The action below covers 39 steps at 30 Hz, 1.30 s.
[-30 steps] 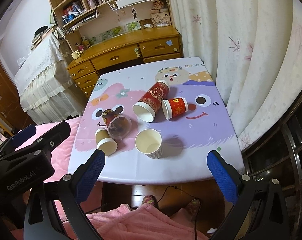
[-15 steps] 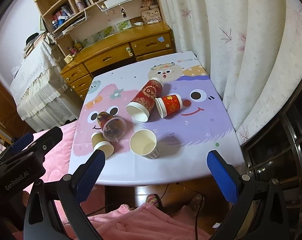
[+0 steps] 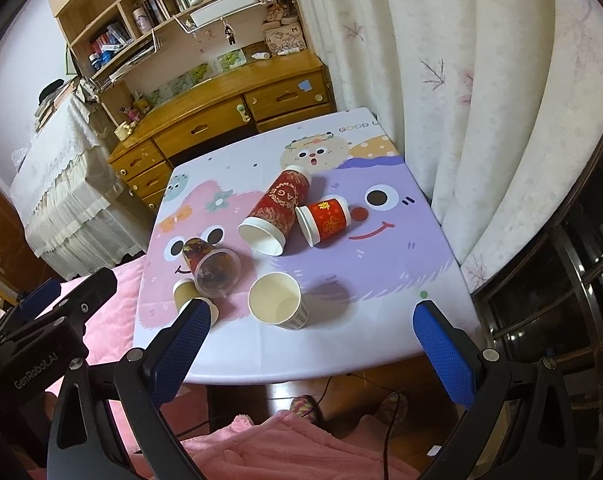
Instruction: Flip cup upright
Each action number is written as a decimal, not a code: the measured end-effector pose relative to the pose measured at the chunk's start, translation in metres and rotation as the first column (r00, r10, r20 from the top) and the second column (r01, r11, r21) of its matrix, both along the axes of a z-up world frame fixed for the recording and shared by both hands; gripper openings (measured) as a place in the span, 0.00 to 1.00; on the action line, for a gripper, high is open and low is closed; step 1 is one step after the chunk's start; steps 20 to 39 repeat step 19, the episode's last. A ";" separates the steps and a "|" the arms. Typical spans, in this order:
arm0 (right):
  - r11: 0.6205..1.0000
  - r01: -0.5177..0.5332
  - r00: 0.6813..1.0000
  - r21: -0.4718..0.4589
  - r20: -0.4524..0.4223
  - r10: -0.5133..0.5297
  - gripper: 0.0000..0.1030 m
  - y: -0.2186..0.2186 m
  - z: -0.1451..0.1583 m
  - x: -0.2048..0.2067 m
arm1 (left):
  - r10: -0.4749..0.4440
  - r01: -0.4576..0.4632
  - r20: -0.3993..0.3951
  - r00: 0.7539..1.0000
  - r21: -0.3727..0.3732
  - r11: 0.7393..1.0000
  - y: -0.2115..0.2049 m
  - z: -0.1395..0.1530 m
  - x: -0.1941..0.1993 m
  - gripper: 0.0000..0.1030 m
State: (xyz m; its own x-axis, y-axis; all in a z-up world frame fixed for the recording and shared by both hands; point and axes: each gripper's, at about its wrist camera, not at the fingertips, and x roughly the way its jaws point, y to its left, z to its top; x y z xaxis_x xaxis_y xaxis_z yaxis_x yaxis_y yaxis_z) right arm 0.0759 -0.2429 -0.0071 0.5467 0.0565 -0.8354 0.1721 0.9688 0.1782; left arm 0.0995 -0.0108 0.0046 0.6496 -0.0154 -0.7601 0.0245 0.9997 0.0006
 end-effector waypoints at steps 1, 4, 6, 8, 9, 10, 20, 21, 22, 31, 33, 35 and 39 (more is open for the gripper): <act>1.000 0.002 1.000 0.005 -0.004 -0.002 1.00 -0.001 -0.001 0.001 | -0.001 0.001 0.001 1.000 0.002 1.000 -0.001 -0.001 0.001 0.99; 1.000 0.002 1.000 0.012 -0.009 -0.002 1.00 0.000 -0.002 0.004 | -0.003 0.003 0.002 1.000 0.008 1.000 -0.001 -0.002 0.003 0.99; 1.000 0.001 1.000 0.012 -0.006 -0.001 1.00 0.000 -0.002 0.004 | -0.003 0.003 0.003 1.000 0.013 1.000 -0.001 -0.003 0.005 0.99; 1.000 -0.002 1.000 0.010 -0.004 0.002 1.00 0.001 -0.003 0.006 | -0.003 0.003 0.004 1.000 0.016 1.000 -0.002 -0.003 0.005 0.99; 1.000 -0.004 1.000 0.010 -0.004 0.004 1.00 0.001 -0.003 0.007 | -0.003 0.003 0.004 1.000 0.016 1.000 -0.002 -0.003 0.005 0.99; 1.000 -0.005 1.000 0.010 -0.004 0.005 1.00 0.002 -0.003 0.009 | -0.003 0.003 0.004 1.000 0.017 1.000 -0.003 -0.003 0.005 0.99; 1.000 -0.003 1.000 0.010 -0.004 0.003 1.00 0.003 -0.003 0.010 | -0.003 0.003 0.006 1.000 0.020 1.000 -0.004 -0.002 0.006 0.99; 1.000 -0.003 1.000 0.010 -0.004 0.003 1.00 0.003 -0.003 0.010 | -0.003 0.003 0.006 1.000 0.020 1.000 -0.004 -0.002 0.006 0.99; 1.000 -0.003 1.000 0.010 -0.004 0.003 1.00 0.003 -0.003 0.010 | -0.003 0.003 0.006 1.000 0.020 1.000 -0.004 -0.002 0.006 0.99; 1.000 -0.003 1.000 0.010 -0.004 0.003 1.00 0.003 -0.003 0.010 | -0.003 0.003 0.006 1.000 0.020 1.000 -0.004 -0.002 0.006 0.99; 1.000 -0.003 1.000 0.010 -0.004 0.003 1.00 0.003 -0.003 0.010 | -0.003 0.003 0.006 1.000 0.020 1.000 -0.004 -0.002 0.006 0.99; 1.000 -0.003 1.000 0.010 -0.004 0.003 1.00 0.003 -0.003 0.010 | -0.003 0.003 0.006 1.000 0.020 1.000 -0.004 -0.002 0.006 0.99; 1.000 -0.003 1.000 0.010 -0.004 0.003 1.00 0.003 -0.003 0.010 | -0.003 0.003 0.006 1.000 0.020 1.000 -0.004 -0.002 0.006 0.99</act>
